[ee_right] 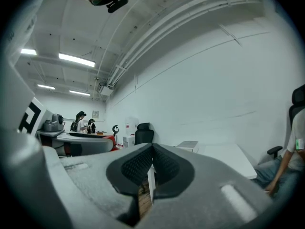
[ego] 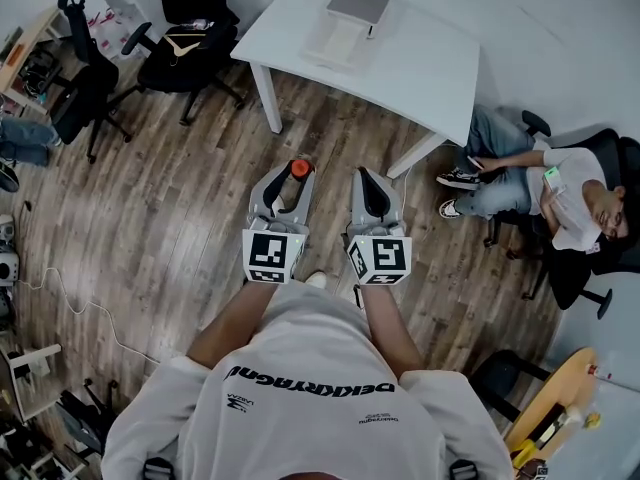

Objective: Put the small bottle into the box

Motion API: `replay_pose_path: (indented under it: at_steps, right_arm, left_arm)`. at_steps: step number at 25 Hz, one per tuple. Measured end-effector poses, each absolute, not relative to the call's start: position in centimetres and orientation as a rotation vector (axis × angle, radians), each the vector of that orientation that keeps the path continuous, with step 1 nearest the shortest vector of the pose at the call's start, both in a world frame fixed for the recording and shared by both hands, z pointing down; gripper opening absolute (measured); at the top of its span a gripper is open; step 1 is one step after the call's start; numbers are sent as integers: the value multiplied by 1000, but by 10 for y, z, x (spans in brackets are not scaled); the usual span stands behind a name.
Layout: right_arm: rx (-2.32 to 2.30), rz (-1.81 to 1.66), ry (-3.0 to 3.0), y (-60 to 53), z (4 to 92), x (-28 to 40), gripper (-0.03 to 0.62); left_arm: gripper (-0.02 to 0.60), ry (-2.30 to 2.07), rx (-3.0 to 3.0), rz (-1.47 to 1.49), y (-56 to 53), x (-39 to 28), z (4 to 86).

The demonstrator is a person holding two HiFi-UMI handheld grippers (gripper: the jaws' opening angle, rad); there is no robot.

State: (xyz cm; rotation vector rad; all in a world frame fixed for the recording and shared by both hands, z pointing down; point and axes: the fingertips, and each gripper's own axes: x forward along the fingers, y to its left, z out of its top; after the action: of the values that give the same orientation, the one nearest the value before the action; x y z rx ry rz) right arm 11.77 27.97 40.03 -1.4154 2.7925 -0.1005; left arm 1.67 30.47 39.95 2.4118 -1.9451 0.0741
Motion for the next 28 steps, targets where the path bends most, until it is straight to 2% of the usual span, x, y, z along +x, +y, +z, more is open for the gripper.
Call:
replay_pose_path:
  at_steps: [28]
  right_arm:
    - [-1596, -126, 2718, 85, 400, 62, -2]
  left_arm:
    - [135, -1784, 2496, 128, 97, -42, 402]
